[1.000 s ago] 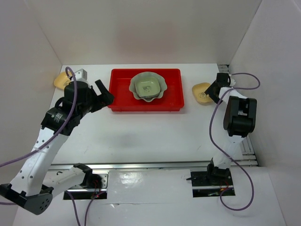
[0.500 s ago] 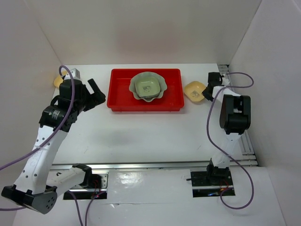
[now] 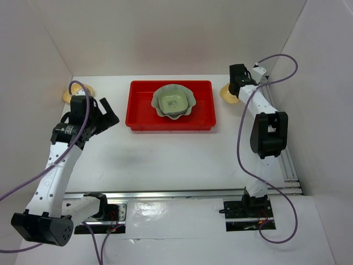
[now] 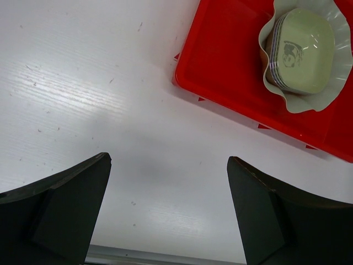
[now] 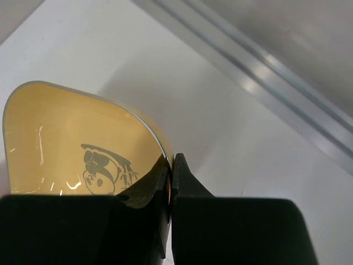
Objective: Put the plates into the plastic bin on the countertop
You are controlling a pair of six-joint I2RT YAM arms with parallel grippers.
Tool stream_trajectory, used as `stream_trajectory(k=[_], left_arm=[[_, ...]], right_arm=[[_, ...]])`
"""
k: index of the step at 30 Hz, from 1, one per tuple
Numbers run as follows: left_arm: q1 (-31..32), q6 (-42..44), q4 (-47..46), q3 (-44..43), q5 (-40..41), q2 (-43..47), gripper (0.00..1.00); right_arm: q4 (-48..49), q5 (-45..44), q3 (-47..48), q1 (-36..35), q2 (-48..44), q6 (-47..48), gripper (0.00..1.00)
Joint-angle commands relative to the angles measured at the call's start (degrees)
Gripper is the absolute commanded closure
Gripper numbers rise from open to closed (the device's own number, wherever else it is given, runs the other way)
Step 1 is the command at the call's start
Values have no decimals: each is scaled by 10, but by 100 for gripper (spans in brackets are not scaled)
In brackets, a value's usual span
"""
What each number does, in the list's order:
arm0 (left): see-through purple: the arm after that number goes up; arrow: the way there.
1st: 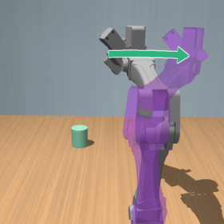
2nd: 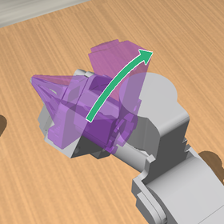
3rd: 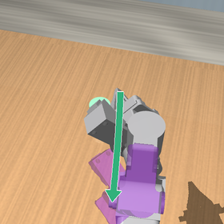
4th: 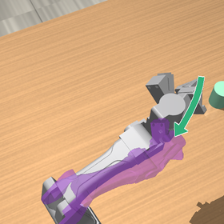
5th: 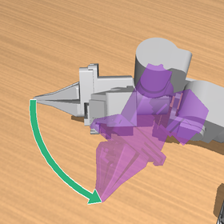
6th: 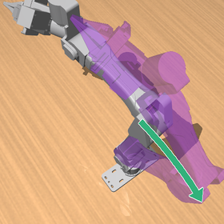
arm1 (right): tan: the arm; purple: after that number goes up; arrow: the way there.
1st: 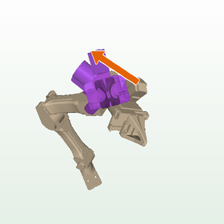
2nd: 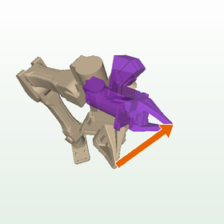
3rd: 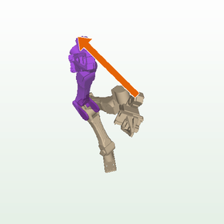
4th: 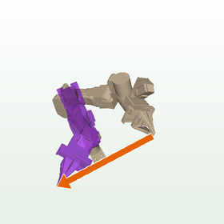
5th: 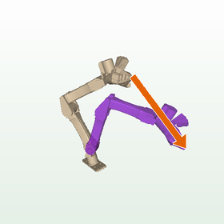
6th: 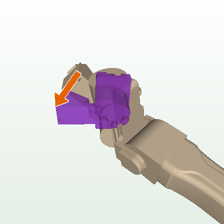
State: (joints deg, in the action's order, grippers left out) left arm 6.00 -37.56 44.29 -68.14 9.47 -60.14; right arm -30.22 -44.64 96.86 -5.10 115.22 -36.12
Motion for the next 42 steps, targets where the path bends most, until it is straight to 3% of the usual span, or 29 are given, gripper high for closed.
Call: stream_trajectory(k=[1, 4, 9, 16, 17, 18, 21, 24, 28, 32, 42], left_arm=[[-7, 15, -34, -2, -21, -1, 0], [-7, 15, -34, 4, -21, -1, 0], [-13, 15, -34, 4, -21, -6, 0], [-13, 10, -40, 9, -26, -6, 0], [-13, 10, -40, 14, -26, -6, 0], [-13, 10, -40, 14, -26, -6, 0], [-13, 10, -40, 14, -26, -6, 0], [-13, 10, -40, 14, -26, 1, 0], [-13, 10, -53, 34, -21, 23, 0], [-13, 16, -53, 35, -21, 23, 0], [-18, 21, -53, 35, -31, 18, 0]], right_arm=[[-45, -90, 18, 4, -26, 4, 100], [-11, -80, -18, -8, -85, 12, 100], [178, 42, -128, -56, -198, 123, 100], [175, 105, -53, -113, -195, 162, 100], [187, 136, -44, -113, -179, 176, 100], [192, 235, -23, -119, -168, 213, 100], [198, 401, 37, -133, -104, 285, 100], [156, 541, 118, -125, -10, 308, 100], [100, 563, 275, -130, 88, 350, 100], [54, 550, 344, -144, 148, 379, 100], [104, 547, 228, -148, 141, 338, 100]])
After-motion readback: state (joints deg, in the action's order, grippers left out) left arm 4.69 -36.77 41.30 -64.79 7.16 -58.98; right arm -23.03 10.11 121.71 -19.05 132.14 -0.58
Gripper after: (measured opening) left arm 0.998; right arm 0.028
